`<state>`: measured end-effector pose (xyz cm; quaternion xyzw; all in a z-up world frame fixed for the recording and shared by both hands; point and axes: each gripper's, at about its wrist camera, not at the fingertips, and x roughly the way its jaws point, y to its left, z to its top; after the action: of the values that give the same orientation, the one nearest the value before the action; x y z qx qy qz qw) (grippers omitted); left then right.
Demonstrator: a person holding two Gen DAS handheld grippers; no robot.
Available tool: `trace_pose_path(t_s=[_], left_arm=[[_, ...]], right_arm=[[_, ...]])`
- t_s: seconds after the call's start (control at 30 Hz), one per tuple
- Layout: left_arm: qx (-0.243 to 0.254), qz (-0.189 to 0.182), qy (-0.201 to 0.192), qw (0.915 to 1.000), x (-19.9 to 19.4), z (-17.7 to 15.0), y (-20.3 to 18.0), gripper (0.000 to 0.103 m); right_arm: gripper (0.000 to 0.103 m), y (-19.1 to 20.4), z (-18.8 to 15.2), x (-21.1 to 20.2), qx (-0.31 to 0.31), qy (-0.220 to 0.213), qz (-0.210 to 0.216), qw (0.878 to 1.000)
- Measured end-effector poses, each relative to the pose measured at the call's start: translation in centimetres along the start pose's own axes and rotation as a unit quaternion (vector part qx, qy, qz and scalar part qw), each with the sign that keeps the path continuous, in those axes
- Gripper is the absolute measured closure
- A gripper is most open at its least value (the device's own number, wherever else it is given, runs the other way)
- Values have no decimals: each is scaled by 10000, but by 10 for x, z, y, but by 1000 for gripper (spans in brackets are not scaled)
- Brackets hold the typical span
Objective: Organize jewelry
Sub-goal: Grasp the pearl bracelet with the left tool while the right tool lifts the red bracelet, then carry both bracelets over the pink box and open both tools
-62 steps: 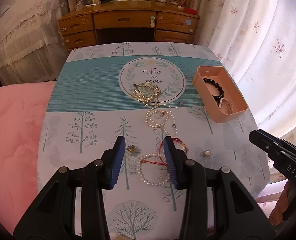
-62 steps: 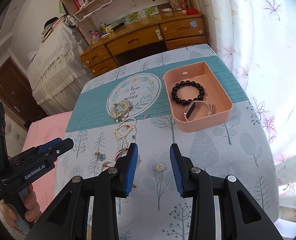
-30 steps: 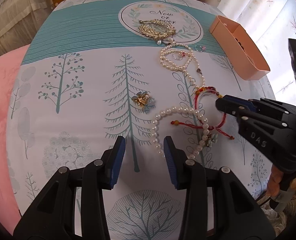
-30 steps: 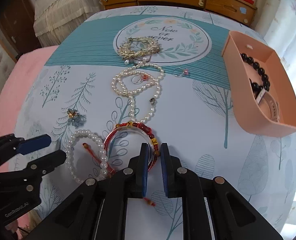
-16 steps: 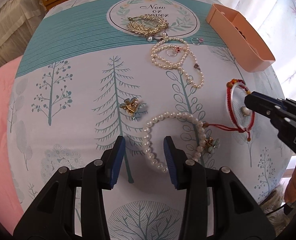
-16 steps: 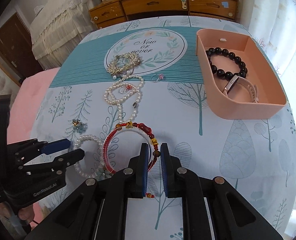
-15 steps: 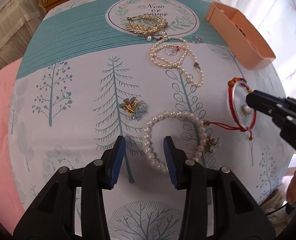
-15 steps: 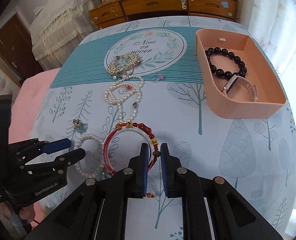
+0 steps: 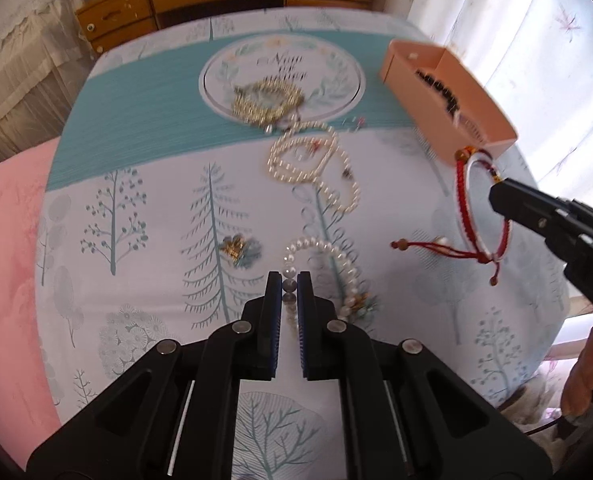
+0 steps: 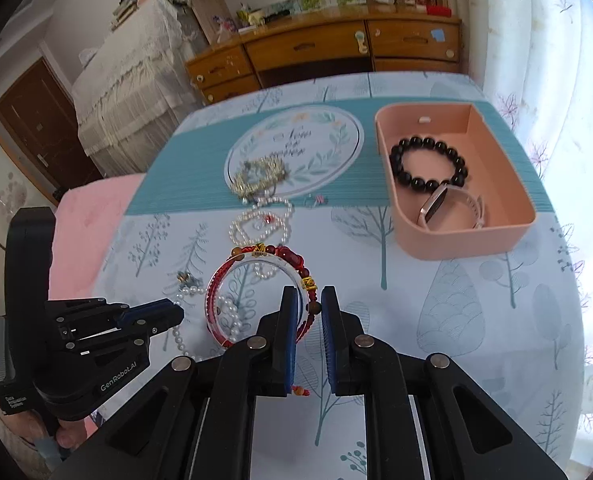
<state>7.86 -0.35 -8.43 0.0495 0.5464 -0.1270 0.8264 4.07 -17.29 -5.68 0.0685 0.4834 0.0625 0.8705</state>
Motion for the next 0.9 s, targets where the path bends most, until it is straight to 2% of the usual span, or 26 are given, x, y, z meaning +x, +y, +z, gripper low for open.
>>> trace_pose_path(t_s=[0.3, 0.5, 0.67, 0.9], left_arm=[[135, -264, -684, 9972, -60, 29, -28, 98], [320, -426, -1015, 9934, -86, 54, -56, 98], [637, -579, -1208, 9889, -94, 80, -88, 98], [863, -839, -1451, 9821, -85, 138, -129, 98]], right_arm=[[91, -12, 8, -46, 208, -499, 64, 9985], [91, -35, 15, -65, 504, -752, -99, 9958], [91, -61, 26, -69, 850, -935, -269, 9916], [91, -106, 26, -72, 1507, -1088, -528, 9812]])
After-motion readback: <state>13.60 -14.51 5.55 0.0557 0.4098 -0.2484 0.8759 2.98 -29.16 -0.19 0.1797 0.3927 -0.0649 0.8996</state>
